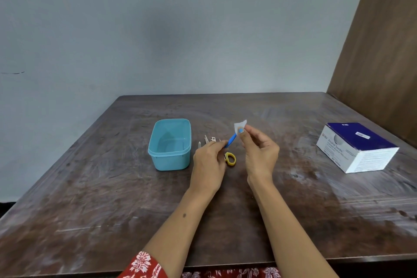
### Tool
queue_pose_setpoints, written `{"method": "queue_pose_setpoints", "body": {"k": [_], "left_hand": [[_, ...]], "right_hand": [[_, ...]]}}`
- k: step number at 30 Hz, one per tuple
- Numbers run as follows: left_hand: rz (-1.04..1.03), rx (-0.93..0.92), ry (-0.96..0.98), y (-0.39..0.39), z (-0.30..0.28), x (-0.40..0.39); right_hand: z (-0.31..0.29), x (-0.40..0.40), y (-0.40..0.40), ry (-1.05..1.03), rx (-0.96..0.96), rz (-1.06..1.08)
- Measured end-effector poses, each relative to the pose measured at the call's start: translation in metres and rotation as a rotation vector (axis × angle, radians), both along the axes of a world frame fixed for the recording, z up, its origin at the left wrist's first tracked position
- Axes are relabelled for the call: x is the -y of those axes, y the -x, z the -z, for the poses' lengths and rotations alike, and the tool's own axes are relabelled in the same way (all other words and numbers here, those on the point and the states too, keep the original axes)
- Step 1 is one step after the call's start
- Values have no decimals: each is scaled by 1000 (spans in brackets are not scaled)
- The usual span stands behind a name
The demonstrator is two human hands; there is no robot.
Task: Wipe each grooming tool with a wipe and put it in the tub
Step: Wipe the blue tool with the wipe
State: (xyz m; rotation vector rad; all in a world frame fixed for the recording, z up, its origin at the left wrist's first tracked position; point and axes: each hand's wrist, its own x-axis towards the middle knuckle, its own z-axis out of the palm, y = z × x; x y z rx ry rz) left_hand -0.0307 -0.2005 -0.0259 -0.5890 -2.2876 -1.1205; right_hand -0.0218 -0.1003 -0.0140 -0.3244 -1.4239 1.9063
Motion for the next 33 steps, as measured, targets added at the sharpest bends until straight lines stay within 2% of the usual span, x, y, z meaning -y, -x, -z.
{"method": "queue_pose_setpoints", "body": {"k": [6, 15, 23, 33], "left_hand": [[-3, -4, -6, 1, 0, 1], [-8, -33, 51, 1, 0, 0], [-36, -18, 30, 1, 0, 1], [-32, -41, 51, -4, -2, -2]], "right_hand": [[1, 1, 1, -45, 70, -7], [-4, 0, -2, -9, -16, 116], [-2, 3, 1, -47, 48, 49], [-6, 2, -3, 4, -20, 153]]}}
